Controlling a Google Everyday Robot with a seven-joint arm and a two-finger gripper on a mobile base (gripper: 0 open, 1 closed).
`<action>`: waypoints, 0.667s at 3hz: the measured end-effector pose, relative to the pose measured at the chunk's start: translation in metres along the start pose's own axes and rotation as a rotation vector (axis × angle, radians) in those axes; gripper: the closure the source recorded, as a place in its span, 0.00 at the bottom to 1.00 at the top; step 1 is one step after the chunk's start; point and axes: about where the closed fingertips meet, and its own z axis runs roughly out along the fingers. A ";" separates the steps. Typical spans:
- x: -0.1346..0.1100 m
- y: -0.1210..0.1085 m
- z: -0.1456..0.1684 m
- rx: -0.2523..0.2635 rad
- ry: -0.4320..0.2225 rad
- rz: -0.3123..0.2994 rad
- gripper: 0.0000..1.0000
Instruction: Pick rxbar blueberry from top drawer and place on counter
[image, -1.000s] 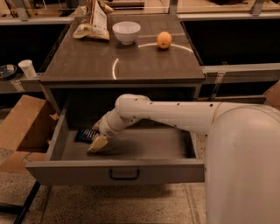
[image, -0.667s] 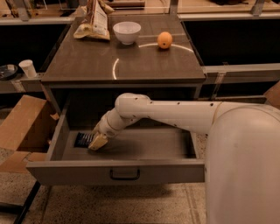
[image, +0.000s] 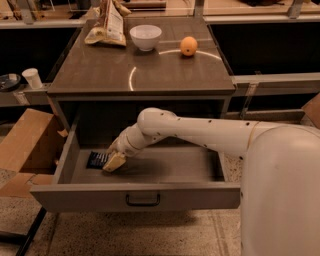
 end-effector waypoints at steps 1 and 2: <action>0.017 -0.009 -0.021 0.048 -0.055 -0.020 1.00; 0.038 -0.025 -0.068 0.125 -0.076 -0.070 1.00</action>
Offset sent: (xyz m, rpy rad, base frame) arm 0.0348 -0.1412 0.0568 0.0854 -0.2666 -0.0605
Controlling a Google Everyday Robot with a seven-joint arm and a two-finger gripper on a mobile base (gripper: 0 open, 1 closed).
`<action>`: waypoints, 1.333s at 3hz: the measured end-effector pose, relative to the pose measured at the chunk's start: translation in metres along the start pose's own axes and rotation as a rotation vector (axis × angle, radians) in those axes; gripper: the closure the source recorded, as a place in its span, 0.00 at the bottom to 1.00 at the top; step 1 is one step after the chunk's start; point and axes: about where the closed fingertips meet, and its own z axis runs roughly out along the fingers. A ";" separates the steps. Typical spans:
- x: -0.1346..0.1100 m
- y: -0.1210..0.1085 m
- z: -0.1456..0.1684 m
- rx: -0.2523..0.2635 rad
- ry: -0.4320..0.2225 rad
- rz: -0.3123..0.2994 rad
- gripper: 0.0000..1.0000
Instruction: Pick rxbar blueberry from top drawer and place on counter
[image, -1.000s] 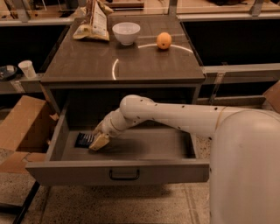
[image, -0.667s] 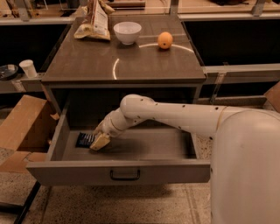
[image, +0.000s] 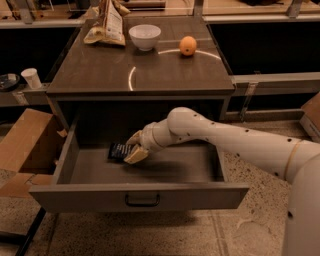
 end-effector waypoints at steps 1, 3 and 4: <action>-0.004 -0.016 -0.037 0.047 0.000 -0.049 1.00; -0.022 -0.023 -0.056 0.054 0.006 -0.092 1.00; -0.053 -0.019 -0.093 0.082 0.010 -0.164 1.00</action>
Offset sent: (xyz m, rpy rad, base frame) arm 0.0064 -0.0210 0.0250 -0.0047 -0.0554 -0.0030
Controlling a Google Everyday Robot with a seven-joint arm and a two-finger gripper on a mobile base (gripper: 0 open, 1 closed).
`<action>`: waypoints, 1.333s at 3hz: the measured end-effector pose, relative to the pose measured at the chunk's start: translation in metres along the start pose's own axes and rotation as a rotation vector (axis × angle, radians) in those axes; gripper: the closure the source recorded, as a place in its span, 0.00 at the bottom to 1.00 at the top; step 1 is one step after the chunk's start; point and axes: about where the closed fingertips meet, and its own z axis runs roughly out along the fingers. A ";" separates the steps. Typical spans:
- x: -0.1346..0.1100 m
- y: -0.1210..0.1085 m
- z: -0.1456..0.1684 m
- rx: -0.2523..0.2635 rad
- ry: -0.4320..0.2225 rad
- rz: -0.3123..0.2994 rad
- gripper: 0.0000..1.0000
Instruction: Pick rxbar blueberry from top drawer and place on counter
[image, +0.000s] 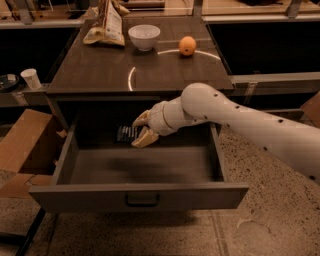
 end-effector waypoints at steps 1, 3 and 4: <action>-0.031 -0.005 -0.038 0.047 -0.008 -0.060 1.00; -0.084 -0.045 -0.088 0.141 -0.065 -0.105 1.00; -0.084 -0.045 -0.088 0.141 -0.065 -0.105 1.00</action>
Offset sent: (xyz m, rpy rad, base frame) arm -0.0233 -0.0132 0.1512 0.0354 -0.2390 -0.0029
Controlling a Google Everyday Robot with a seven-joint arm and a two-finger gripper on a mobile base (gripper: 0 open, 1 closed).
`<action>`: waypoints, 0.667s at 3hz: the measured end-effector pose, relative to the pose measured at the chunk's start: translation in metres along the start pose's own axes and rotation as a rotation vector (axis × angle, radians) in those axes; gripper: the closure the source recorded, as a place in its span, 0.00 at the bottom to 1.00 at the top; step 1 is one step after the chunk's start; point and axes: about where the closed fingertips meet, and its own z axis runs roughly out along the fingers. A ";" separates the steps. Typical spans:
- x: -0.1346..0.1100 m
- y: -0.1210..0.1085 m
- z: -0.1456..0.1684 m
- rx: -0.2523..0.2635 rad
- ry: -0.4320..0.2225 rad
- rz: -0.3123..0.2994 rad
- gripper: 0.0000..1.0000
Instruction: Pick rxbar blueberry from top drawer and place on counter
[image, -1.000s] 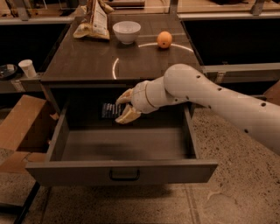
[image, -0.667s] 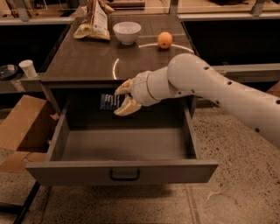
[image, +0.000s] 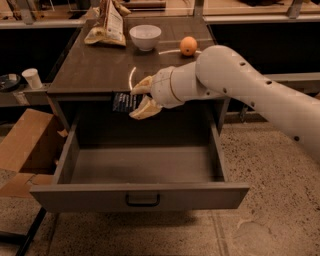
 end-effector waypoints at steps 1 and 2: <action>-0.001 -0.018 0.007 0.021 -0.009 0.002 1.00; 0.001 -0.057 0.016 0.069 -0.039 0.019 1.00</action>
Offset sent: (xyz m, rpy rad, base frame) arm 0.1079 0.0016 0.0487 0.1365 -0.0749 -0.0844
